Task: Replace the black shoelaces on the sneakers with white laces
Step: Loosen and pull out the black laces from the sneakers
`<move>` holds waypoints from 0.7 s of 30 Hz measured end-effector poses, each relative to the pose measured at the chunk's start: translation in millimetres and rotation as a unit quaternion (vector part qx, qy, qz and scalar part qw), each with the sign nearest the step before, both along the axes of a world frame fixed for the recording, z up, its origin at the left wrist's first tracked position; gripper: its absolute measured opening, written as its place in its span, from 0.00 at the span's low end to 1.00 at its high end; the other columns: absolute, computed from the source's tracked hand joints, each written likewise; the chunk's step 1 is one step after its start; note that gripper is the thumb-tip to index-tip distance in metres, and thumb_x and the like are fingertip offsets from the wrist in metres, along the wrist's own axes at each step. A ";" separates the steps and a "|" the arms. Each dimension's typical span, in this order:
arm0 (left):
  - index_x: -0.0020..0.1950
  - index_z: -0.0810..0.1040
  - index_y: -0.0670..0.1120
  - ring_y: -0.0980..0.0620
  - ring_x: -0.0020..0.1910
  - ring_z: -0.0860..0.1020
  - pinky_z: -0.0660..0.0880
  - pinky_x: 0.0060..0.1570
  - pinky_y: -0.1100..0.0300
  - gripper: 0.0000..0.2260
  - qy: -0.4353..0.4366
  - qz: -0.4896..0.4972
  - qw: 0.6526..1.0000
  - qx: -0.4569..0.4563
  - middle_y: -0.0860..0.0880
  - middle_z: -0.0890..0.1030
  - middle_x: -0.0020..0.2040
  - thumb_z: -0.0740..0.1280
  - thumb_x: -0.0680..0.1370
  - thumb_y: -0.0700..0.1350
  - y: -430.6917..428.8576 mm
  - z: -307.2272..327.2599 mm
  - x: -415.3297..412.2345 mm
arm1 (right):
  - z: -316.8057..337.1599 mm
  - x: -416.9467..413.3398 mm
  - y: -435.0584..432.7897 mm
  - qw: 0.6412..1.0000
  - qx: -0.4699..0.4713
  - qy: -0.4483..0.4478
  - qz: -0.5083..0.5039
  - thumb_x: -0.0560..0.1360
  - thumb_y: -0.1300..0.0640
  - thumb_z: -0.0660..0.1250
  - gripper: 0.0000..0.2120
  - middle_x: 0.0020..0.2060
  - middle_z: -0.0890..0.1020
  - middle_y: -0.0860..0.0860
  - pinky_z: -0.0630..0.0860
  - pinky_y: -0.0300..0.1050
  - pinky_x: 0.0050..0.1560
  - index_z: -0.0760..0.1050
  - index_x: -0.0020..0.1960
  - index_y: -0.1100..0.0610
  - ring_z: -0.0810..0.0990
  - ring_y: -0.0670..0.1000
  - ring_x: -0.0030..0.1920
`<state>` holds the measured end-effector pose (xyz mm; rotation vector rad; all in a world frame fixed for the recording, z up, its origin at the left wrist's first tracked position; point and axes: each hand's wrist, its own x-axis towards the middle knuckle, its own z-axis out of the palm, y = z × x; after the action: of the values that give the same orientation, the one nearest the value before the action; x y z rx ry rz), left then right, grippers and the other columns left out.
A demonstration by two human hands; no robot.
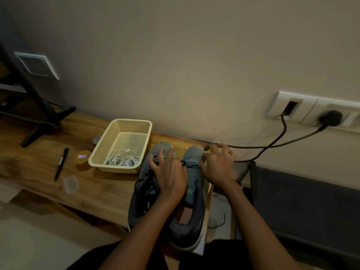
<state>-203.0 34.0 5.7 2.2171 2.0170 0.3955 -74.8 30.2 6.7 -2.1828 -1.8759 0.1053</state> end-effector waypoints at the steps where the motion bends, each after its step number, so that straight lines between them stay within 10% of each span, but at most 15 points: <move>1: 0.51 0.82 0.49 0.47 0.73 0.54 0.46 0.71 0.45 0.11 -0.001 0.002 1.000 0.000 0.53 0.67 0.71 0.63 0.78 0.52 0.4 -0.3 -0.3 | 2.7 4.7 -1.7 1.000 0.008 -0.013 -0.023 0.76 0.53 0.61 0.11 0.64 0.70 0.47 0.55 0.52 0.63 0.80 0.52 0.55 0.59 0.56 0.68; 21: 0.50 0.81 0.49 0.47 0.73 0.54 0.48 0.71 0.44 0.10 0.008 0.001 1.000 0.001 0.53 0.65 0.72 0.63 0.78 0.52 1.9 -2.7 -0.5 | 2.1 1.1 -1.8 0.999 -0.017 0.001 -0.034 0.76 0.52 0.60 0.12 0.63 0.70 0.48 0.57 0.53 0.63 0.79 0.53 0.54 0.61 0.57 0.66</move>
<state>-203.5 35.8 3.0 2.2253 2.0285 0.3817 -73.7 28.5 8.8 -2.2656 -1.8109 0.1274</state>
